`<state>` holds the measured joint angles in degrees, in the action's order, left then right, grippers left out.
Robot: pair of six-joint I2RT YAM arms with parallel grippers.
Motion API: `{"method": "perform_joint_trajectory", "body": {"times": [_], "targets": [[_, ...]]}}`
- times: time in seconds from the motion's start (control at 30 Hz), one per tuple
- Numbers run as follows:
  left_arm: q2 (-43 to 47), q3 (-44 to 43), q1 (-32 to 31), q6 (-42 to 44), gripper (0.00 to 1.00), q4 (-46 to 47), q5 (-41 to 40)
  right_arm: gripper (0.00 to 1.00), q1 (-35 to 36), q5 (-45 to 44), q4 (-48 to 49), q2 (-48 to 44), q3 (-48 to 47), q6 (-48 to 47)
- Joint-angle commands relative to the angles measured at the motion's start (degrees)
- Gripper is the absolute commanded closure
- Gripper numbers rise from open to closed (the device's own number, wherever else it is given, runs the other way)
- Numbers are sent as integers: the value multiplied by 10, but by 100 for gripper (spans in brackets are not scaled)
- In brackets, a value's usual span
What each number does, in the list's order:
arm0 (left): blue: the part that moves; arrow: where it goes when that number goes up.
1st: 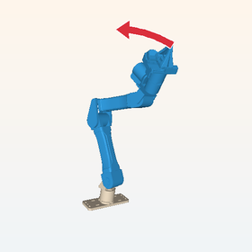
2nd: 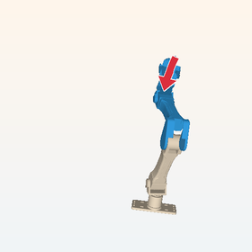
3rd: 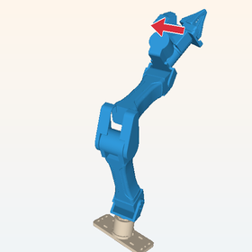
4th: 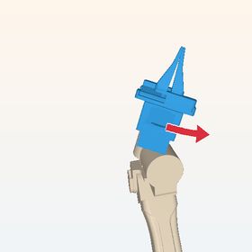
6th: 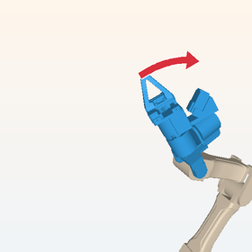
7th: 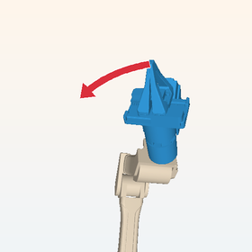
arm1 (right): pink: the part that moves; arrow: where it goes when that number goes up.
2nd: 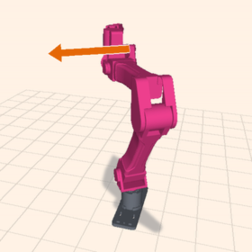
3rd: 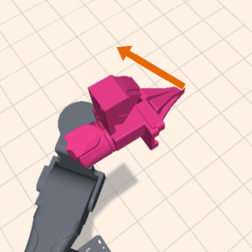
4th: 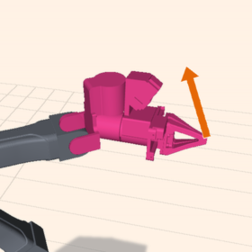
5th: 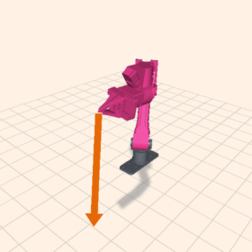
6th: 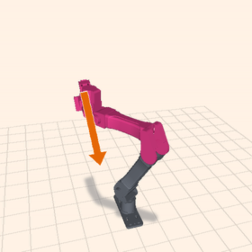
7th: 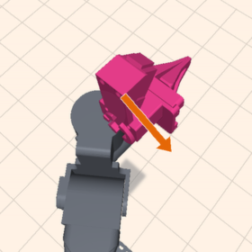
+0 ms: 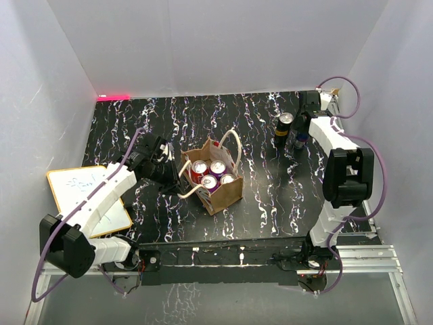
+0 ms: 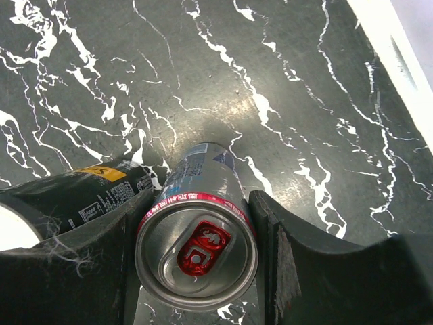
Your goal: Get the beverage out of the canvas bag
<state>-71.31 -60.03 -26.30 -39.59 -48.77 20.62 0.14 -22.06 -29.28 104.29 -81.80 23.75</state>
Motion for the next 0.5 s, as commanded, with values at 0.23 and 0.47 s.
{"method": "perform_joint_trajectory", "body": {"times": [0.23, 0.47], "targets": [[-13, -31, 4, 19, 100, -18, -14, 69, 1, -12, 52, 14, -25, -10], [1, -24, 4, 14, 100, -20, -10, 22, -16, -2, 47, -17, -21, -19]]}}
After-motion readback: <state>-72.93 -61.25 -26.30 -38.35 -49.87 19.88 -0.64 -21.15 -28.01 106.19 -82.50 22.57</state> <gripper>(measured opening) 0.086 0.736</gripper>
